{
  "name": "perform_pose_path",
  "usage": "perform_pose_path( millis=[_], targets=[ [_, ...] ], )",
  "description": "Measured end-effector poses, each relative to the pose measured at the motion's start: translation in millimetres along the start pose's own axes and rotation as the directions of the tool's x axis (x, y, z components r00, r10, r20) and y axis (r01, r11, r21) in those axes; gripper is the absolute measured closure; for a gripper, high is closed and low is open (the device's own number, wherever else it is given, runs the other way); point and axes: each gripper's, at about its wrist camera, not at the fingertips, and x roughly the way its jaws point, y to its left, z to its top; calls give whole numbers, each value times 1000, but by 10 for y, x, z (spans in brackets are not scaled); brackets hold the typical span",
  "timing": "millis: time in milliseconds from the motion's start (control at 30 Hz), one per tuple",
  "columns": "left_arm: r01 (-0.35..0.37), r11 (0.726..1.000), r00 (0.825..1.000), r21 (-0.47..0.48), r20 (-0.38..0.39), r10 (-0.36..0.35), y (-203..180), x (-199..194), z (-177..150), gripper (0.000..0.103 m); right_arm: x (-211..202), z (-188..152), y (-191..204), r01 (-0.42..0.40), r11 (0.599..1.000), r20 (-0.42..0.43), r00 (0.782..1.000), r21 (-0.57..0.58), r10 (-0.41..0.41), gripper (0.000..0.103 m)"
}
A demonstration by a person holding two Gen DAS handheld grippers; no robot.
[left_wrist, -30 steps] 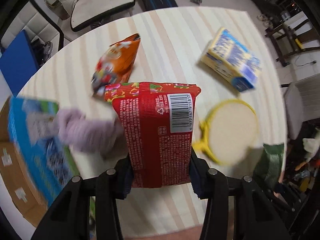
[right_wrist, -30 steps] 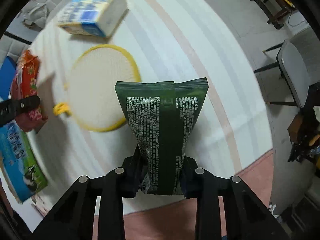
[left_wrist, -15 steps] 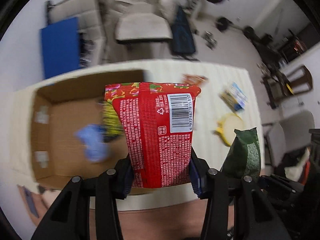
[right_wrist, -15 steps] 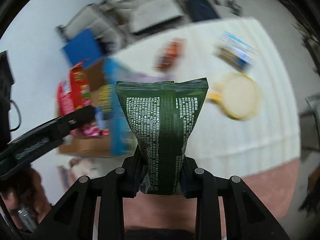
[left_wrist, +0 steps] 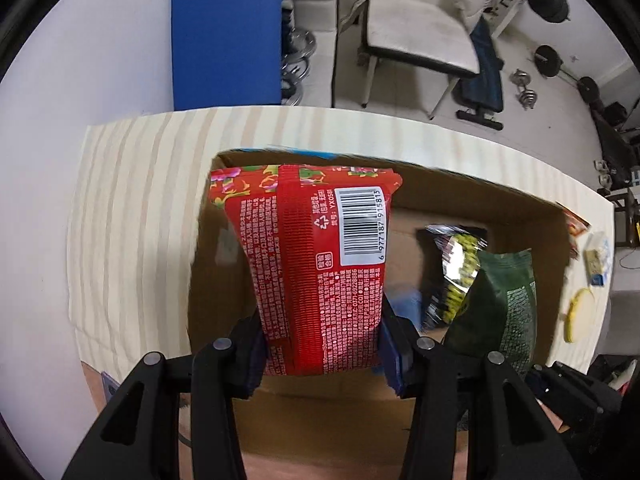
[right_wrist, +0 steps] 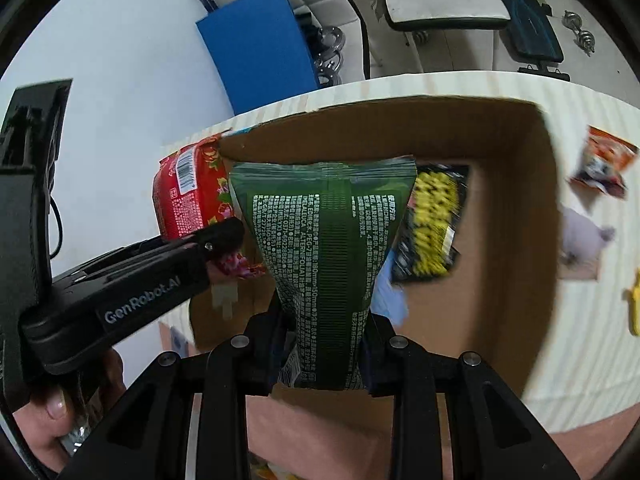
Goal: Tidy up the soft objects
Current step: 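Carry both bags into the box and open both tools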
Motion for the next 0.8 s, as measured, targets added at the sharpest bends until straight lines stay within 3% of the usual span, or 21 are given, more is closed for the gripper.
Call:
perform_pose_path(
  millis=[367,467,500,533,567,600,733,800],
  targets=[
    [15,1000,989,28,-146,-11,117,503,251,57,646,355,40,86,995,-66,994,43,-83,70],
    [12,1000,988,17,-153,-10,100,534,264,57,718,389,64,86,996,-60,995,34,-84,66],
    [16,1000,989,19,-149,-13,87,518,262,56,678,352,64,83,996,-60,995,32,-81,60],
    [19,1000,990,17,-140,-16,89,498,265,54,641,323,63,89,996,-58,995,30,-87,33],
    [21,1000,992,17,-126,-19,90,465,266,46,597,293,52,91,995,-49,995,29,-90,13],
    [21,1000,993,21,-116,-18,84,435,257,37,573,273,47,97,995,-41,995,22,-96,12],
    [30,999,995,25,-91,-28,85,342,183,27,471,228,59,150,989,-25,988,-10,-150,11],
    [32,999,996,29,-85,-29,80,318,143,9,395,167,36,177,984,-20,984,-21,-178,8]
  ],
)
